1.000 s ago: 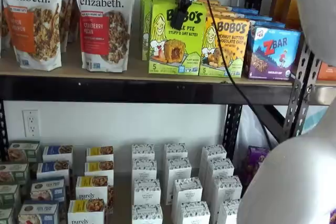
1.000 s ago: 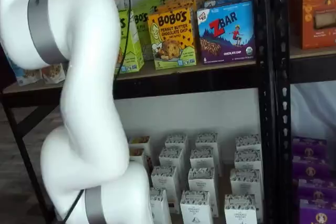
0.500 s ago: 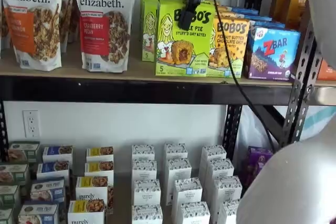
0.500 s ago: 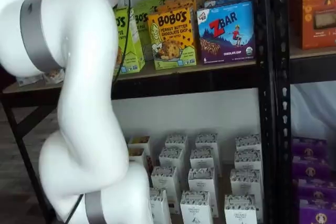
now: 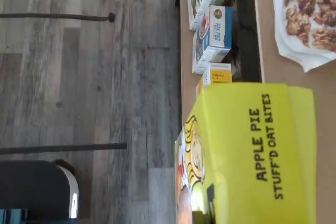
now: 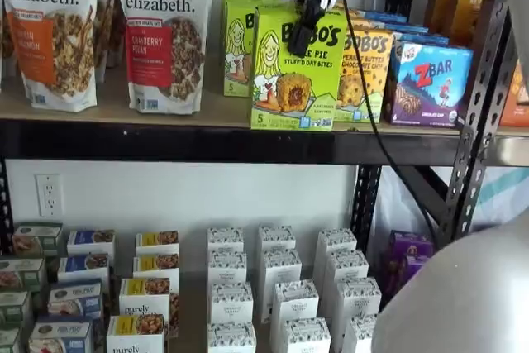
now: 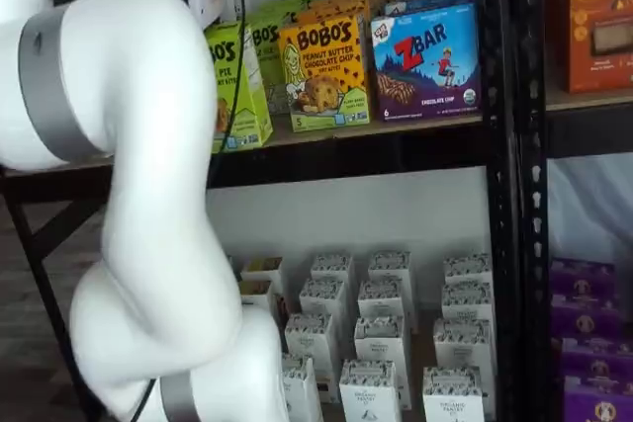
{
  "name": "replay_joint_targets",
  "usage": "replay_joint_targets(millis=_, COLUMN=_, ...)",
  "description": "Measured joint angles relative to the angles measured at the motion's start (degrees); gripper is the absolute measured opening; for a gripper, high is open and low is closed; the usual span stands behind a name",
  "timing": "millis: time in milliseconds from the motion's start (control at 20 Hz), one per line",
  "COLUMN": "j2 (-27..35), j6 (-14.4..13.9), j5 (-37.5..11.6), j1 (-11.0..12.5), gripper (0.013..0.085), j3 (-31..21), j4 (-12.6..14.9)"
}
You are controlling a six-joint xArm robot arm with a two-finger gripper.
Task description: Pick the green box on the top shelf, the fourth from the left
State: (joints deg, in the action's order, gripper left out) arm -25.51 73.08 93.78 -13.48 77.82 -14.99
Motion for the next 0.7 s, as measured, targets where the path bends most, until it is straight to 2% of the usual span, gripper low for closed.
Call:
replay_joint_targets(millis=200, j2=-2.05, j6=0.19, j5=-0.96, j1=0.11, gripper=0.0290, j3=-2.47, j4=0.00)
replay_joint_targets(millis=700, j2=-5.70, j6=1.07, j5=-3.21, j1=0.26, gripper=0.0290, j3=-8.18, j4=1.97)
